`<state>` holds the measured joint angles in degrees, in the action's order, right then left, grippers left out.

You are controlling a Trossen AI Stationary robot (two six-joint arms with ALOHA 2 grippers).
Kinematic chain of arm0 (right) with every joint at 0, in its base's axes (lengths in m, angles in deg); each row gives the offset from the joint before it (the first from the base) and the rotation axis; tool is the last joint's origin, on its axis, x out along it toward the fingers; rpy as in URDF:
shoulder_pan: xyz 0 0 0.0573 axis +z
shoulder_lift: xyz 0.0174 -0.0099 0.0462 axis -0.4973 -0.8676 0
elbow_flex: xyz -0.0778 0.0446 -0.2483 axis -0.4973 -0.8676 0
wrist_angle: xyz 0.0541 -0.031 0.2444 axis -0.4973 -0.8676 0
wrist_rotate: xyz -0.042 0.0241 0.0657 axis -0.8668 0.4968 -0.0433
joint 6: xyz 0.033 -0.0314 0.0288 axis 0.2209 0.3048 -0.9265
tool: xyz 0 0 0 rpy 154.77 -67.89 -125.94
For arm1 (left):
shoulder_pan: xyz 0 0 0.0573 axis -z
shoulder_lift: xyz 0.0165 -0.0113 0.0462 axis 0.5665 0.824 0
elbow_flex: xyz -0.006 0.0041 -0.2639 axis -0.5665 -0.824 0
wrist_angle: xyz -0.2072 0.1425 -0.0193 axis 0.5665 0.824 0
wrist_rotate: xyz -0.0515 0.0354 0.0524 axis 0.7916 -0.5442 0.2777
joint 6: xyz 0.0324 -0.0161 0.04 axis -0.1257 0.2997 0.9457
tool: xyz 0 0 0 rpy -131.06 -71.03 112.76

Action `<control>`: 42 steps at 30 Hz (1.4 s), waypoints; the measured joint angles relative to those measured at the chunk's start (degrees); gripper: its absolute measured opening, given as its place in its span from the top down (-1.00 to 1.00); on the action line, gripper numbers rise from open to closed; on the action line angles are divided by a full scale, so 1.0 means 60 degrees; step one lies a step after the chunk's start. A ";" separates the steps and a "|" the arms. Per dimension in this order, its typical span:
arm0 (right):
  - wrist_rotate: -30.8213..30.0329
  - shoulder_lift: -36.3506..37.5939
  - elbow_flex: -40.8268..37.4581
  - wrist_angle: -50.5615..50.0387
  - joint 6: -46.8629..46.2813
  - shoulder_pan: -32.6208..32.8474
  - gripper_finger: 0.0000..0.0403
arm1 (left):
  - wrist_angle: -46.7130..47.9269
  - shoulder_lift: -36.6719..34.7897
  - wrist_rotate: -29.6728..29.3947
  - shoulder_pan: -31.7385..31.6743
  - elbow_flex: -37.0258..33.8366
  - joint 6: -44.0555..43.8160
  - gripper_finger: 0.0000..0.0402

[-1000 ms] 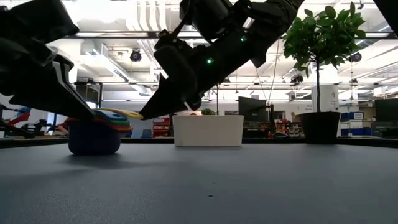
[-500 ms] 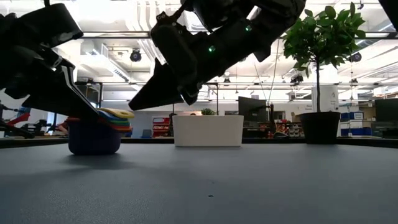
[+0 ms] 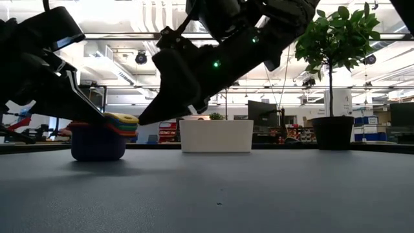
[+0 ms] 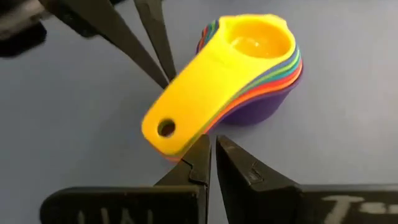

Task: Nest measuring cups in basket
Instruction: Stack the yellow measuring cup on top of the blue measuring cup, then put the stacked colored measuring cups into the white bin

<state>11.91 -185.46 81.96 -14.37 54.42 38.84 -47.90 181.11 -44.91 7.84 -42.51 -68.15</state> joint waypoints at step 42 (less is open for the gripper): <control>0.0390 0.6034 -0.2428 -0.1168 0.3691 -0.0786 0.94 | 0.7184 -0.1031 0.3567 -0.1046 0.3587 0.1819 -0.39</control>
<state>14.26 -149.25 67.39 -21.38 76.56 34.12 -4.80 174.92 -23.50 1.56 -20.99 -57.24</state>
